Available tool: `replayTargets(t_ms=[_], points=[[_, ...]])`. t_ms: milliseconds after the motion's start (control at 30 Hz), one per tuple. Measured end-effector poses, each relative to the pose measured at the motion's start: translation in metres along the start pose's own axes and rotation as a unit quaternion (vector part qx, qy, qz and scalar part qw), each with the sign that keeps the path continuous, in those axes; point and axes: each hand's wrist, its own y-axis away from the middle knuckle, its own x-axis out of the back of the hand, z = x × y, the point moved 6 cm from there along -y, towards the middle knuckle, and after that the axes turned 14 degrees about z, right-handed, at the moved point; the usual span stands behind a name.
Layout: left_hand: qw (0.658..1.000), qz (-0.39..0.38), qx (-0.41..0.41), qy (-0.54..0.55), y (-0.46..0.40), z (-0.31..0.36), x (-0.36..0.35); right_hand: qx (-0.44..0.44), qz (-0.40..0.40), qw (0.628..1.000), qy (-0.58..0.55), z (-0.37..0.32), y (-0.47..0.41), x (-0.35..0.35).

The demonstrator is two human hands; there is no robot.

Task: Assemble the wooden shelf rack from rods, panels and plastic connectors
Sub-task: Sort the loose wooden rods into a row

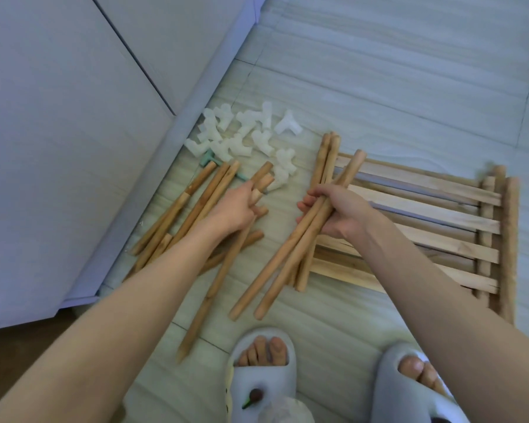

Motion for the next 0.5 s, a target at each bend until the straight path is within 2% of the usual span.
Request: replayTargets(t_ms=[167,333,500], points=[[0.998,-0.053,-0.009,0.022,0.006,0.003,-0.002,-0.006,0.023,0.999,-0.023,0.008,-0.002,-0.009],[0.983,-0.116,0.068,0.123,0.013,-0.009,-0.021,-0.026,0.029,0.999,-0.023,0.022,-0.003,-0.013],[0.965,-0.144,0.115,0.187,0.020,-0.028,-0.035,-0.045,0.030,0.999,0.003,0.047,-0.006,-0.023]])
